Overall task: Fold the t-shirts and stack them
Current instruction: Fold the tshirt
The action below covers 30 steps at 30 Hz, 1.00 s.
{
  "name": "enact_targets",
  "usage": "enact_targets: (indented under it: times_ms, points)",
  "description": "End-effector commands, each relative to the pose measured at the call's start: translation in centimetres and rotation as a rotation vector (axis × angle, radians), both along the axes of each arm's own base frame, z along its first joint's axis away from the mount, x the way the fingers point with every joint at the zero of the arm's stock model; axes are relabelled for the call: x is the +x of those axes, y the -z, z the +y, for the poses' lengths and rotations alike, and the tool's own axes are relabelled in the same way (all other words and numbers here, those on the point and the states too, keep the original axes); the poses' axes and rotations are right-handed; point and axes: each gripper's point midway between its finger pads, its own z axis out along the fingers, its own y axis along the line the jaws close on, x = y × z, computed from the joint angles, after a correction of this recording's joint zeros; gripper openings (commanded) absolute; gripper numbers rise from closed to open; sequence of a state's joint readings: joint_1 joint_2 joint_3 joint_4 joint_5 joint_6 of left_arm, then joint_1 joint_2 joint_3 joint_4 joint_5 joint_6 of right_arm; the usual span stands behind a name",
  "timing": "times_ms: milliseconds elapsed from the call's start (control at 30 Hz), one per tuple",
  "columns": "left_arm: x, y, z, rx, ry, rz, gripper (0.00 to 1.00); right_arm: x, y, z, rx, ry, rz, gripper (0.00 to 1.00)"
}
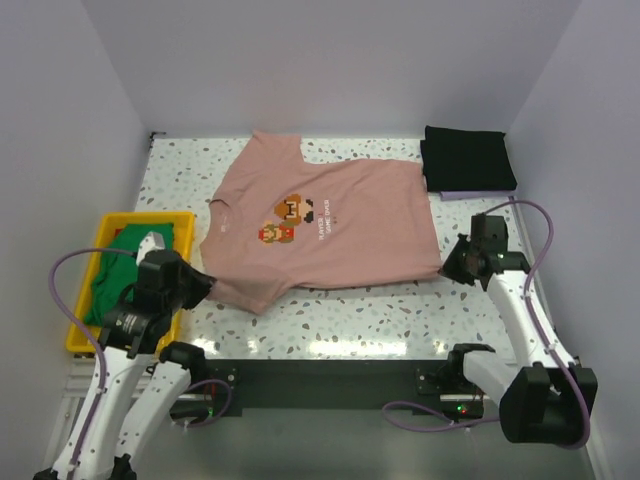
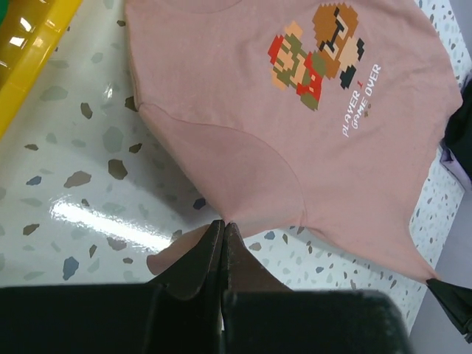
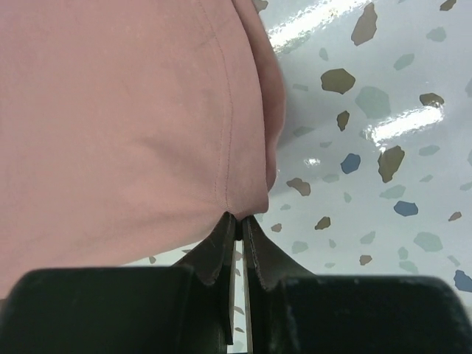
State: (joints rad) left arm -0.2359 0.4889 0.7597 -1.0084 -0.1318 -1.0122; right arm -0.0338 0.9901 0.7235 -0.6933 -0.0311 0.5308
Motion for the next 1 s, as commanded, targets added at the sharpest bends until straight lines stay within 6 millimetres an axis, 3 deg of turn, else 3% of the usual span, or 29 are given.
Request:
enact_targets:
  times_ms: [0,167,233,400,767,967]
  points:
    - [2.9,0.3,-0.6,0.002,0.001,-0.013,0.0,1.8,-0.4,0.2,0.014,-0.02,-0.003,0.06]
    - [7.8,0.3,-1.0,0.06,0.011,-0.019,0.0,5.5,-0.4,0.5,0.032,-0.038,-0.009,0.04]
    - [9.3,-0.7,-1.0,0.08,0.007,-0.046,0.0,6.6,0.2,0.6,0.042,-0.041,0.013,0.03]
    - [13.3,-1.9,-0.8,0.133,-0.009,-0.056,0.0,9.9,-0.5,0.8,0.058,-0.051,-0.009,0.02]
    - [19.1,-2.0,0.9,0.155,-0.046,-0.047,0.0,14.7,-0.5,0.8,0.079,-0.03,-0.018,0.0]
    - [21.9,-1.8,1.1,0.15,-0.023,-0.05,0.0,16.0,0.5,0.9,0.095,-0.015,-0.01,0.0]
